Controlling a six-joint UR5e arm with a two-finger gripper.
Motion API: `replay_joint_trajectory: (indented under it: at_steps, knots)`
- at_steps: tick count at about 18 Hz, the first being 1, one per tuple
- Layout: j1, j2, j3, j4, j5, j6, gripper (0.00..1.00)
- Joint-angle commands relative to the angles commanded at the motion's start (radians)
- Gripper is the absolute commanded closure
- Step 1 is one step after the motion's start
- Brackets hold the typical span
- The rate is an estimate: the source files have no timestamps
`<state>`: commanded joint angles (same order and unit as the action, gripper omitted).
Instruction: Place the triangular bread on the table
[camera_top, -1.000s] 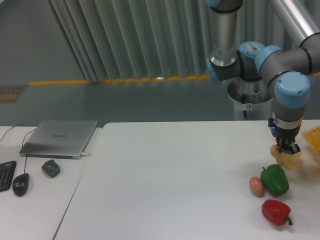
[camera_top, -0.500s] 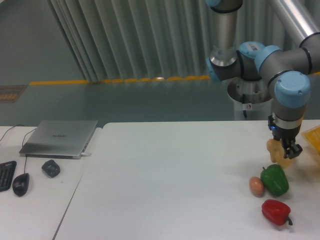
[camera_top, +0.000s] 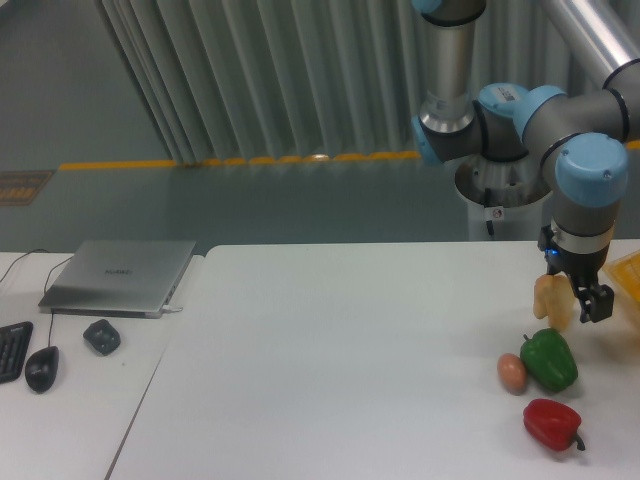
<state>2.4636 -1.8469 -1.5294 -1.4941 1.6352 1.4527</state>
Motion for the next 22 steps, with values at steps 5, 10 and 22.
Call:
replay_joint_trajectory:
  at_steps: [5, 10, 22]
  knots:
    - [-0.002, 0.0, 0.0, 0.0, 0.0, -0.002, 0.0]
    - [0.011, 0.0, 0.003, 0.002, -0.002, -0.003, 0.0]
    - [0.038, 0.002, 0.005, 0.156, -0.066, 0.009, 0.0]
